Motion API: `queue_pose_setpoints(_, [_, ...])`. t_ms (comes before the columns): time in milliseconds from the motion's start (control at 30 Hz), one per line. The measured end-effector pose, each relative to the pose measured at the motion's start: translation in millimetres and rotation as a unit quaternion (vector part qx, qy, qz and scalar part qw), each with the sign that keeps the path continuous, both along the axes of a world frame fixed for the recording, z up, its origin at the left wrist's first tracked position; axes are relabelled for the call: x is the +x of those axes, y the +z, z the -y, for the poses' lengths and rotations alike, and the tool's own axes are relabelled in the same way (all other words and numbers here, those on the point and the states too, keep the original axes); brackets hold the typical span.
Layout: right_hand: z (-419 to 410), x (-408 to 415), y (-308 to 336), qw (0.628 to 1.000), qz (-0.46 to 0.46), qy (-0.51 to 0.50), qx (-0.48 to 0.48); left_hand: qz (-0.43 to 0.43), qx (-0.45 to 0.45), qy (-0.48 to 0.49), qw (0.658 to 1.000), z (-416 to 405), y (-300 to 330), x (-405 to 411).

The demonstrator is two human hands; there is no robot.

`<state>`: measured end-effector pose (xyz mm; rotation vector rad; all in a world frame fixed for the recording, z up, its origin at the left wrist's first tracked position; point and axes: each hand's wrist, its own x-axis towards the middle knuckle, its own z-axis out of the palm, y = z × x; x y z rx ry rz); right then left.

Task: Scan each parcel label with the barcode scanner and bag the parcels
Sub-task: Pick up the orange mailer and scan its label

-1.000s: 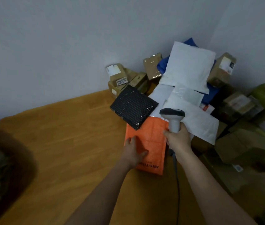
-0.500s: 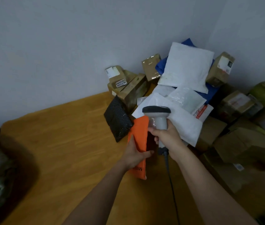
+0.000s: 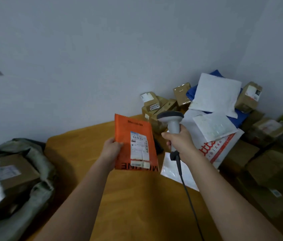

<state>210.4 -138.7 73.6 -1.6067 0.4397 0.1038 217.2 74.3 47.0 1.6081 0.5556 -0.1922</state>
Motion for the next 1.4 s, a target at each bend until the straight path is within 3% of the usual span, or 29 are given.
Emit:
queue_pose_setpoints(267, [-35.3, -8.8, 39.8, 0.997, 0.059, 0.034, 0.046, 0.023, -0.147, 0.061, 0.987, -42.8, 36.3, -10.9])
queue_pose_setpoints(433, [-46.7, -12.2, 53.4, 0.997, 0.07, 0.015, 0.026, 0.046, -0.211, -0.018, 0.976, -55.5, 45.3, -22.4])
queue_pose_setpoints(533, [-43.6, -11.5, 63.4, 0.997, 0.076, -0.004, -0.006, 0.024, -0.183, -0.082, 0.979, -53.7, 47.0, -30.1])
queue_pose_setpoints(733, [-39.8, -20.0, 114.6, 0.991, 0.098, 0.076, -0.057, 0.03, -0.16, 0.029, 0.986, -54.0, 46.5, -19.7])
queue_pose_setpoints(833, [-38.2, -27.9, 140.3, 0.988, 0.065, 0.137, -0.037, 0.027, -0.148, 0.075, 0.986, -53.9, 50.3, -16.0])
queue_pose_setpoints(1000, [-42.5, -43.3, 169.1, 0.973, 0.107, 0.199, -0.045, 0.019, -0.136, 0.124, 0.983, -58.0, 49.2, -12.3])
queue_pose_setpoints(1400, [-43.2, -71.4, 206.7, 0.969, 0.122, 0.211, -0.033, 0.012, -0.116, 0.152, 0.981, -61.3, 49.0, -9.3])
